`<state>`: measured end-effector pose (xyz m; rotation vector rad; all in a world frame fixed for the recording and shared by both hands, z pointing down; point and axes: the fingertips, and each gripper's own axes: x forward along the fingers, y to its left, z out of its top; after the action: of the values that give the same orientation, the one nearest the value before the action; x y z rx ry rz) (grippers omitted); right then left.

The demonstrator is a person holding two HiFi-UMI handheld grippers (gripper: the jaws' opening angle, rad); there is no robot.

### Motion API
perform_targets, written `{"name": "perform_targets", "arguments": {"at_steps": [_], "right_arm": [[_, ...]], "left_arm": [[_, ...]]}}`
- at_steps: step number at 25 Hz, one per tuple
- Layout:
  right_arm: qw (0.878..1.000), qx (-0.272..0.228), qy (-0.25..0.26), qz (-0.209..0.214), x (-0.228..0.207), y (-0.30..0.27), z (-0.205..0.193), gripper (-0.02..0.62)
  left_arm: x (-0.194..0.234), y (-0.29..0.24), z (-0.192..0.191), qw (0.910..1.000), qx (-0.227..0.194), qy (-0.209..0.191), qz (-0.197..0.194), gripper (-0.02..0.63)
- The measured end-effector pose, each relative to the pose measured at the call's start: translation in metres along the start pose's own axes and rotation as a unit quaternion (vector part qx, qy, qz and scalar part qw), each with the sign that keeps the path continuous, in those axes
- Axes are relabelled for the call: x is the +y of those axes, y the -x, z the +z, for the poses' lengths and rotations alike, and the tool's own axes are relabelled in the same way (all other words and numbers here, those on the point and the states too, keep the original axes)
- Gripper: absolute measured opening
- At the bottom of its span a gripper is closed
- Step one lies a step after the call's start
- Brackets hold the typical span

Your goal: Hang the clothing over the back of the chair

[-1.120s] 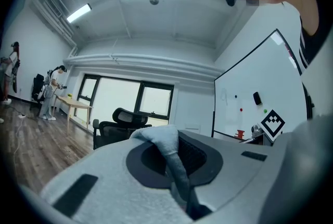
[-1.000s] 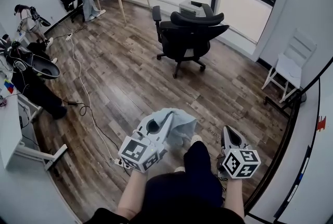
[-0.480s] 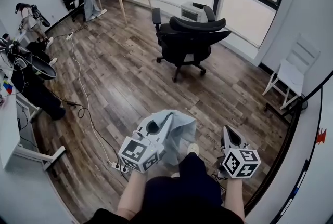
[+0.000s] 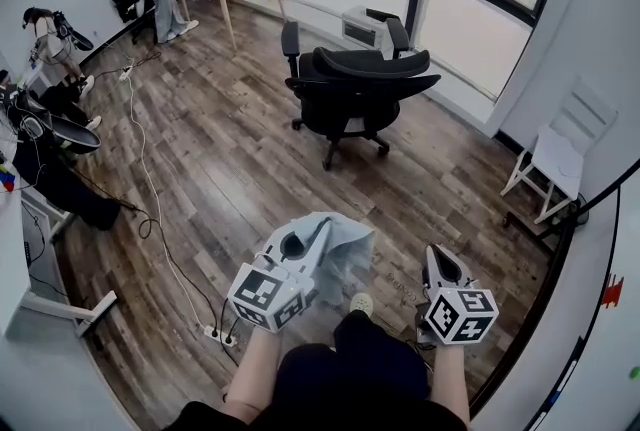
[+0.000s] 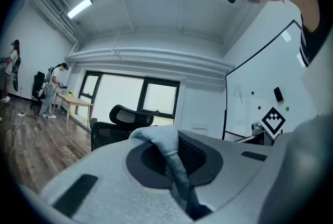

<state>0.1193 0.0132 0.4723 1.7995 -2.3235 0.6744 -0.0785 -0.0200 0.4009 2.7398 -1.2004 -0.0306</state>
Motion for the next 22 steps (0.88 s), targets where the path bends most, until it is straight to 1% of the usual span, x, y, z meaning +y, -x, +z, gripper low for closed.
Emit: {"name": "perform_targets", "arguments": {"at_steps": [8, 16, 22], "right_arm": [[1.0, 0.004, 0.01, 0.006, -0.037, -0.045, 0.036, 0.002], [1.0, 0.002, 0.015, 0.023, -0.052, -0.08, 0.058, 0.002], [0.999, -0.003, 0.023, 0.046, -0.063, -0.107, 0.074, 0.002]], "left_arm": [[0.02, -0.063, 0.015, 1.0, -0.005, -0.004, 0.005, 0.008], [0.035, -0.094, 0.018, 0.9998, -0.001, -0.01, 0.017, 0.008], [0.045, -0.117, 0.028, 0.9992, -0.011, -0.023, 0.03, 0.008]]}}
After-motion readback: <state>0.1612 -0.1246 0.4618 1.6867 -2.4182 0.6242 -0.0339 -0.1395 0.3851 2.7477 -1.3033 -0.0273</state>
